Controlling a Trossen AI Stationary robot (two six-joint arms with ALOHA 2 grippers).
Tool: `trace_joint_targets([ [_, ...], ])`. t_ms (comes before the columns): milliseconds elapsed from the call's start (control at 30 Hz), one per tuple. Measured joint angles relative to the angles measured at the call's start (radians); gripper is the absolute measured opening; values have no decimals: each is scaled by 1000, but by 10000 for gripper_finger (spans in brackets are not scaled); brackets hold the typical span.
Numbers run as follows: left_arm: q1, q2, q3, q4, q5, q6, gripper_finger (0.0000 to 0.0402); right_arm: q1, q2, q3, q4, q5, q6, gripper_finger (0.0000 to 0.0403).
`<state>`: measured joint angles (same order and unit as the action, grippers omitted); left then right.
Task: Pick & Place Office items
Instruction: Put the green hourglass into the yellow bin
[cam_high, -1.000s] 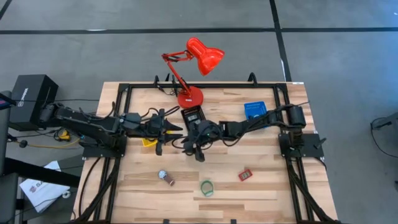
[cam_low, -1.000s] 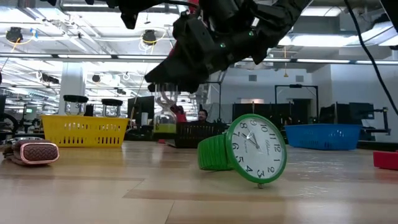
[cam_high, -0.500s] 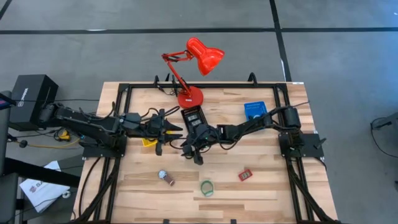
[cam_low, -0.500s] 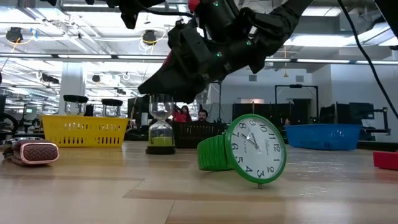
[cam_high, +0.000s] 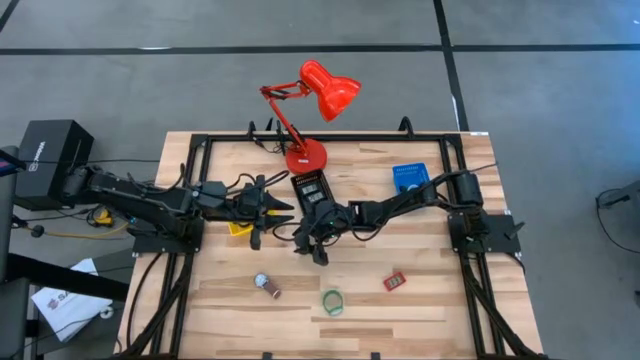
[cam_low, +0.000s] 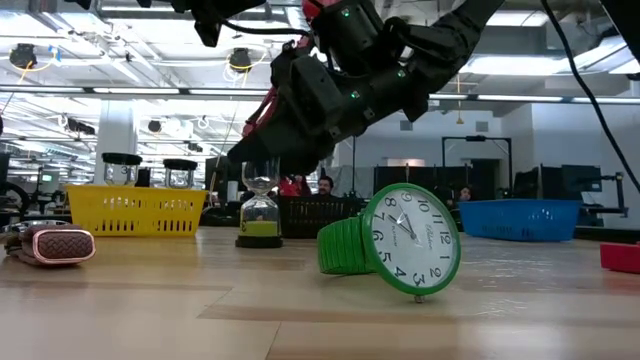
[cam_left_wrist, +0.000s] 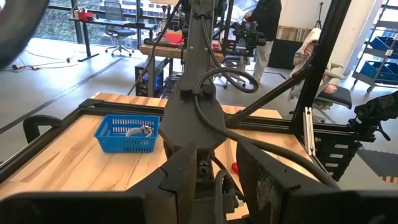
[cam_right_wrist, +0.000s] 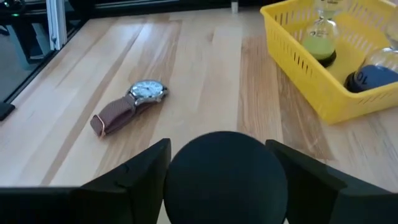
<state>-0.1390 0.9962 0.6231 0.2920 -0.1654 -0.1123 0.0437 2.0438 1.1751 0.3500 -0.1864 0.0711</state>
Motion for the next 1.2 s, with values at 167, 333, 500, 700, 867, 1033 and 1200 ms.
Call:
trace_joint_targets([
  [167,0,0,-1,0,0,0,110,0,-4,0,-3,0,0,252],
  [333,0,0,-12,-2,1,0,111,-2,-52,2,-58,0,-2,252],
  [500,0,0,-12,2,1,0,111,-2,-141,2,-154,0,-2,253],
  [700,0,0,-12,1,2,0,110,-12,-338,2,-446,1,0,253],
  [867,0,0,-13,-1,6,0,110,-22,-538,2,-779,3,46,253],
  [1033,-21,35,-15,-4,8,0,110,25,-703,-121,-820,28,11,253],
  [1200,-50,92,-14,7,8,-9,110,90,-843,-368,-659,30,7,253],
])
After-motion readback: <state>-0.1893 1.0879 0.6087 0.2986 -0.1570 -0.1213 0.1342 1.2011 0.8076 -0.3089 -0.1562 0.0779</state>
